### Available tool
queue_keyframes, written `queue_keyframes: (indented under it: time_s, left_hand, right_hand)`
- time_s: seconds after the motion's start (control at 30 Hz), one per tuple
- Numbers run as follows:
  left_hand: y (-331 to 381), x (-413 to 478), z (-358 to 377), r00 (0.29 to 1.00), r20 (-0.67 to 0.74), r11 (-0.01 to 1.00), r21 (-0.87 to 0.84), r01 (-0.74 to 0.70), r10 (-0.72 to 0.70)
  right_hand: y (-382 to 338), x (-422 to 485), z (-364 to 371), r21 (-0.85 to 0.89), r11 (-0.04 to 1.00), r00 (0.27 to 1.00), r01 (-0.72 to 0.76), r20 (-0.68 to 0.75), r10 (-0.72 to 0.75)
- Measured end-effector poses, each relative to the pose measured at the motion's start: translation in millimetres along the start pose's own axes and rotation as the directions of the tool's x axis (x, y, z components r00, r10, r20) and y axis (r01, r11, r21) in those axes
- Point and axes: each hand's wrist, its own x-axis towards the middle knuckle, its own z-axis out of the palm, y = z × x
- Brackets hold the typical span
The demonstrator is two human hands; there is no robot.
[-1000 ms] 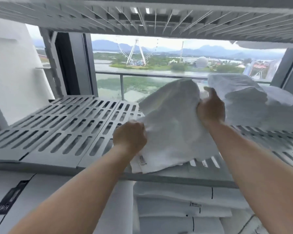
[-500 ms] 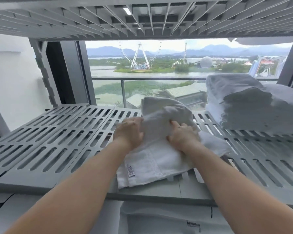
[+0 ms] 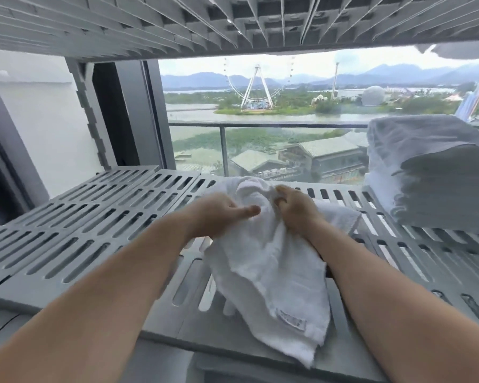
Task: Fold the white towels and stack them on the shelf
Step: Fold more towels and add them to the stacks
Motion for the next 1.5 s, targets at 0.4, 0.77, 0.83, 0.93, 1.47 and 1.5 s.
queue_keyframes:
  time_s: [0.4, 0.77, 0.83, 0.93, 1.47, 1.5]
  left_hand:
    - [-46.3, 62.5, 8.9, 0.996, -0.067, 0.958, 0.275, 0.075, -0.059]
    - [-39.1, 105.5, -22.9, 0.997, -0.063, 0.998, 0.040, 0.045, -0.043]
    - [-29.6, 107.2, -49.5, 0.969, 0.222, 0.989, -0.066, 0.129, -0.112]
    - [-11.1, 116.9, -85.3, 0.910, 0.365, 0.980, 0.023, 0.200, -0.194]
    - [6.5, 120.6, 22.0, 0.997, 0.032, 0.841, 0.537, -0.072, 0.065]
    - [5.0, 118.7, 29.2, 0.997, 0.051, 0.830, 0.554, -0.070, 0.050]
  right_hand:
    - [-20.1, 2.5, -13.2, -0.210, 0.973, 0.951, -0.094, -0.308, 0.025]
    - [-53.7, 4.5, -38.0, -0.246, 0.944, 0.957, -0.218, -0.242, 0.158]
    - [-55.7, 10.5, -44.7, -0.264, 0.934, 0.962, -0.241, -0.189, 0.195]
    - [-60.3, 24.6, -49.2, -0.350, 0.911, 0.951, -0.216, -0.289, 0.115]
    - [-4.1, 23.8, -18.7, -0.601, 0.792, 0.994, -0.111, -0.069, 0.088]
    - [-3.6, 22.7, -19.8, -0.600, 0.789, 0.990, -0.135, -0.058, 0.126]
